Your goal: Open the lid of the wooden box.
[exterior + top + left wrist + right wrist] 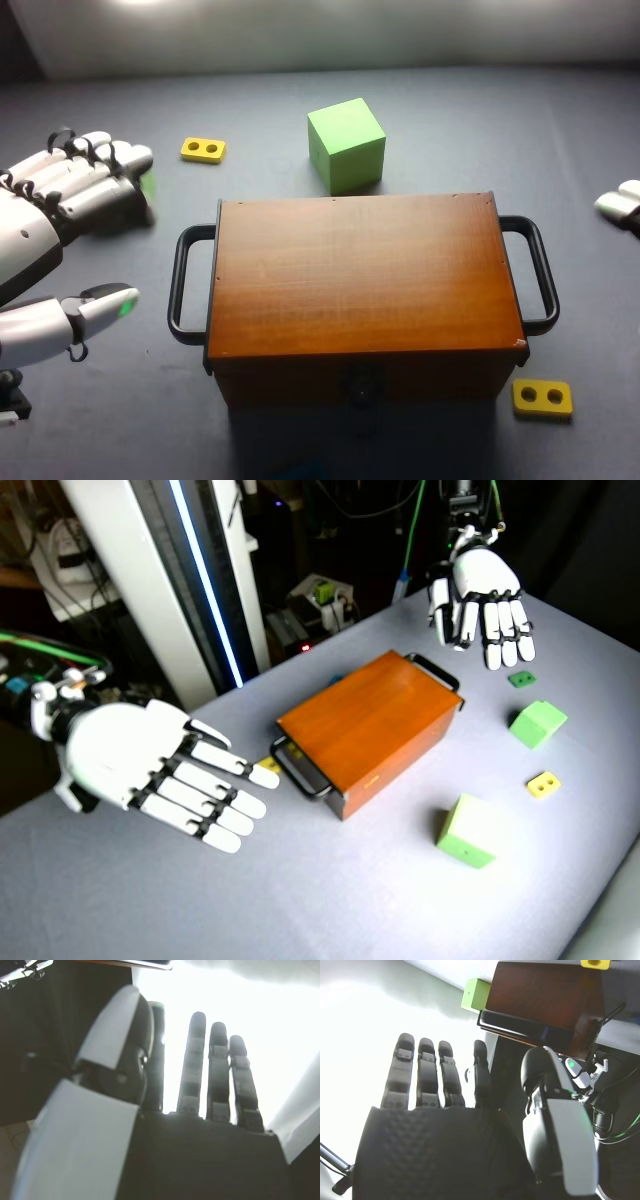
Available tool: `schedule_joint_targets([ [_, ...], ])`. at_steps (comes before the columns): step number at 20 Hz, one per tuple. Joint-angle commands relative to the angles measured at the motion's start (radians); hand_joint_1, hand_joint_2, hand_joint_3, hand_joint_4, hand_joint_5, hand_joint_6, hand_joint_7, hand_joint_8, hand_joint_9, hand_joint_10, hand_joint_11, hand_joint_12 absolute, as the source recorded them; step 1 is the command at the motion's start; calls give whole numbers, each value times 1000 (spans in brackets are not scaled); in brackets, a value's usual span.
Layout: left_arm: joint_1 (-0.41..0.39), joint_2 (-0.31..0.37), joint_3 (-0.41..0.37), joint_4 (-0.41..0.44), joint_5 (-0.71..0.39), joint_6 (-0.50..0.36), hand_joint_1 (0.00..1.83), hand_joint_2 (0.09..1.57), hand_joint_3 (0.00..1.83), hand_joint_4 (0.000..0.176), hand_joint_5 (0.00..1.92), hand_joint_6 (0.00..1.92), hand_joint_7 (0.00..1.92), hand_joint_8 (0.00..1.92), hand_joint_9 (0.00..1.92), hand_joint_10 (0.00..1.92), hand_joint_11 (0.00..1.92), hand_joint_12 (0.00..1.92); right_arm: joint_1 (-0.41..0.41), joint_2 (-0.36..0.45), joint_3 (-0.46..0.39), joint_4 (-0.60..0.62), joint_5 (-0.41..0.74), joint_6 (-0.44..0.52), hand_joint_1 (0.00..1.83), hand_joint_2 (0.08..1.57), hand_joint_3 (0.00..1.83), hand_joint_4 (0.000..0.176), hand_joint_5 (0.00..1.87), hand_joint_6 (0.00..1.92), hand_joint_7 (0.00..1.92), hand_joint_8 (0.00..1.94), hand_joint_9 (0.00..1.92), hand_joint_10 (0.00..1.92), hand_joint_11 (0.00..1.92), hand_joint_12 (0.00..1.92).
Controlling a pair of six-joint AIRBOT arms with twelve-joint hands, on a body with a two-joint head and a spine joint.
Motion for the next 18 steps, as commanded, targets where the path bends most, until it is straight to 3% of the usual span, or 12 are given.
schedule_joint_targets([
  [1,-4,-4,1,-16,-115,-6,327,1365,17,27,0,0,0,0,0,0,0,0,-1,-3,-1,-5,112,0,443,1374,19,0,0,0,0,0,0,0,0,0],
  [2,-4,-4,1,-16,-115,-6,319,1357,11,27,0,0,0,0,0,0,0,0,-1,-4,-1,-5,112,0,488,1370,11,0,0,0,0,0,0,0,0,0],
  [3,-4,-4,1,-17,-115,-6,316,1353,8,38,0,0,0,0,0,0,0,0,-1,-4,-1,-5,112,0,511,1368,7,0,0,0,0,0,0,0,0,0],
  [7,9,2,-2,-17,-87,-6,306,1352,5,0,3,1,0,0,0,0,0,0,-1,-5,1,-5,91,0,483,1371,3,0,0,0,0,0,0,0,0,0],
  [12,43,15,-11,-26,-69,-9,301,1357,2,0,115,29,2,1,0,0,0,0,0,-19,14,-9,48,0,412,1379,5,0,0,0,0,0,0,0,0,0],
  [18,46,13,-13,14,-14,-36,281,1369,0,0,185,18,72,11,35,10,0,0,11,-35,31,-9,5,0,506,1366,0,0,0,0,0,0,0,0,0,0],
])
